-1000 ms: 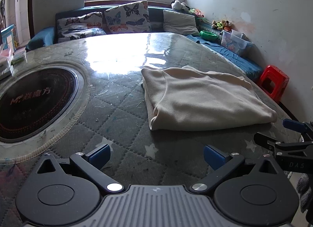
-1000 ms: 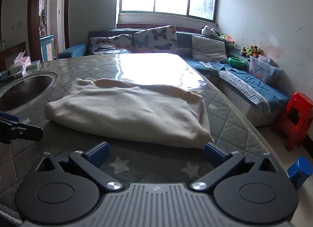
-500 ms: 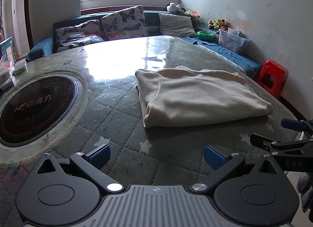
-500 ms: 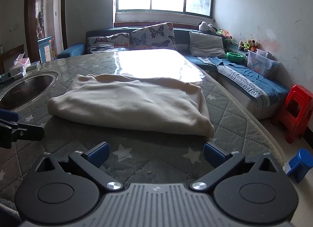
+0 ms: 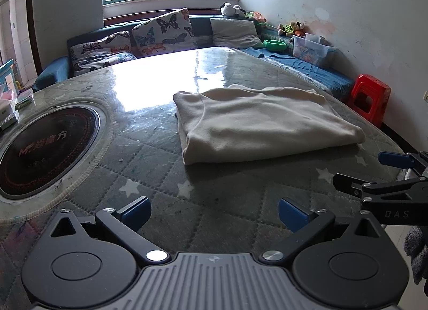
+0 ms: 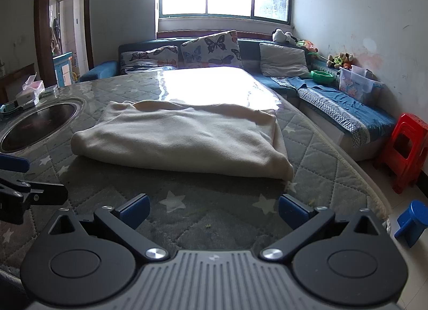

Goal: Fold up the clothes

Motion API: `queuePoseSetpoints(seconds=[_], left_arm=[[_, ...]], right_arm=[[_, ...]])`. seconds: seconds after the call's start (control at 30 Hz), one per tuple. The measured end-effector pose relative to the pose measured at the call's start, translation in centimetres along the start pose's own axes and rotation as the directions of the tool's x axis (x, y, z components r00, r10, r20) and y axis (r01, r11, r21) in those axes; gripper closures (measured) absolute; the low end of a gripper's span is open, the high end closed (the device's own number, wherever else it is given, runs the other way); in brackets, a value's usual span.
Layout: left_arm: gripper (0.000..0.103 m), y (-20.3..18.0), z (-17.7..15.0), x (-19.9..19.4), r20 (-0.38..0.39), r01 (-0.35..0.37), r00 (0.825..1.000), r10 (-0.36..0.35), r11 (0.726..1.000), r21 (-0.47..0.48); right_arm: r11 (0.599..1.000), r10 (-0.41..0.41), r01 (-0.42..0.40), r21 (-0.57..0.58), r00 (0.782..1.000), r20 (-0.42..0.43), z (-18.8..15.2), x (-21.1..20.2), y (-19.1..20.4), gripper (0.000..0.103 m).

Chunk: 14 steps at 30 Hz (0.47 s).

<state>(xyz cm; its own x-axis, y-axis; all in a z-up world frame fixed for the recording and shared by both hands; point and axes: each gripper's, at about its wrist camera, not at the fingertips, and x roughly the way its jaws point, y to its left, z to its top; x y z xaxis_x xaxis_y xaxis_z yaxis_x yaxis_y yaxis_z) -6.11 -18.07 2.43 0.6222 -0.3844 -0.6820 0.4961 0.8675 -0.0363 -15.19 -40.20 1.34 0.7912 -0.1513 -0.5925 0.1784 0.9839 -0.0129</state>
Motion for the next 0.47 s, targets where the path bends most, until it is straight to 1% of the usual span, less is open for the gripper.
queuePoseSetpoints(seconds=[0.47], left_arm=[[0.000,-0.81,-0.25,-0.20,0.008,0.027,1.000,-0.027,0.999,0.019]], right_arm=[[1.000,0.012,-0.012,-0.003,1.000,-0.003,-0.22,-0.15,0.46,0.000]])
